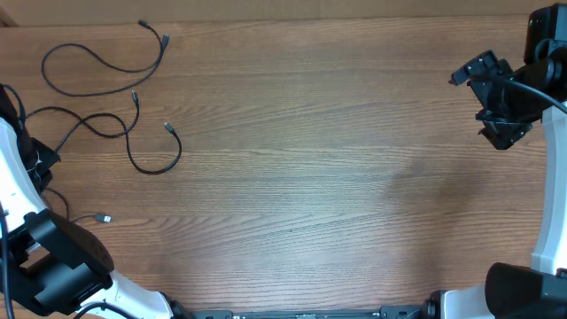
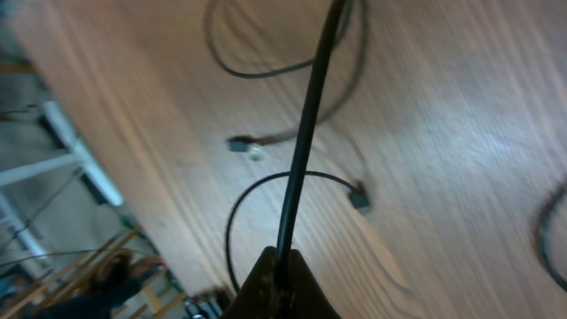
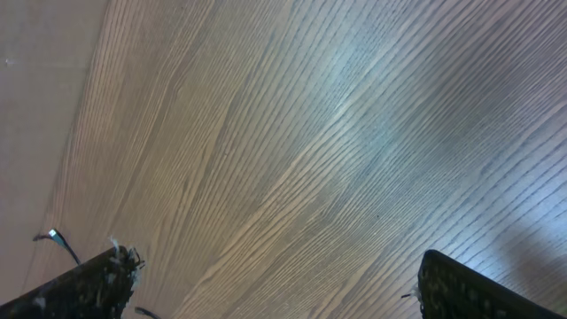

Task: Untangle cables

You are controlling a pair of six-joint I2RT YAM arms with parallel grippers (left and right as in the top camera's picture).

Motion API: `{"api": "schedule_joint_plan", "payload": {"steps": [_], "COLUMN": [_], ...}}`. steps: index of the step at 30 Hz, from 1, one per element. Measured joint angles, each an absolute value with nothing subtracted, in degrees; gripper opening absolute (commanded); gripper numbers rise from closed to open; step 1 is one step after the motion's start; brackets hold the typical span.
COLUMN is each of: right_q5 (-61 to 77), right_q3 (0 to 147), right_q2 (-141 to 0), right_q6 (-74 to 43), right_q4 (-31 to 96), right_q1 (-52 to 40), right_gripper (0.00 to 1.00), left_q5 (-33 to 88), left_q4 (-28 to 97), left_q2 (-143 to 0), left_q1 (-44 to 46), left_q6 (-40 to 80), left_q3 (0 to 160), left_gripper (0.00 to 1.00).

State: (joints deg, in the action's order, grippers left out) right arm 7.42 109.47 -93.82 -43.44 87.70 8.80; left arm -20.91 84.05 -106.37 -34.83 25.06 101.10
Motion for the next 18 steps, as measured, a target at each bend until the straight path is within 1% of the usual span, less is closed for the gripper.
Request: {"api": "schedule_joint_plan", "payload": {"steps": [4,7,12,15,18], "right_q5": [7.4,7.4,7.4,7.4,7.5], "right_q3": [109.5,109.5,109.5,109.5,109.5], "right_q2": [-93.8,-93.8,-93.8,-93.8,-93.8], "right_q6": [-43.4,-43.4,-43.4,-43.4,-43.4], "right_q4": [87.7,87.7,87.7,87.7,87.7], "right_q1": [8.8,8.8,8.8,8.8,8.8], "right_gripper": [1.0,1.0,1.0,1.0,1.0], "left_q5": [-25.7,-26.9,-23.0,-19.4,-19.8], "left_q4": [83.1,80.8,78.2,75.7,72.7], "left_q2": [-106.4,-106.4,-106.4,-106.4,-106.4], "left_q1": [-34.8,-34.8,-33.8,-31.5,-28.2], "left_q6": [27.5,28.6,28.8,28.8,29.7], "left_q3": [98.2,94.6,90.1,86.6,83.8], "left_gripper": [0.04,0.04,0.04,0.04,0.04]}}
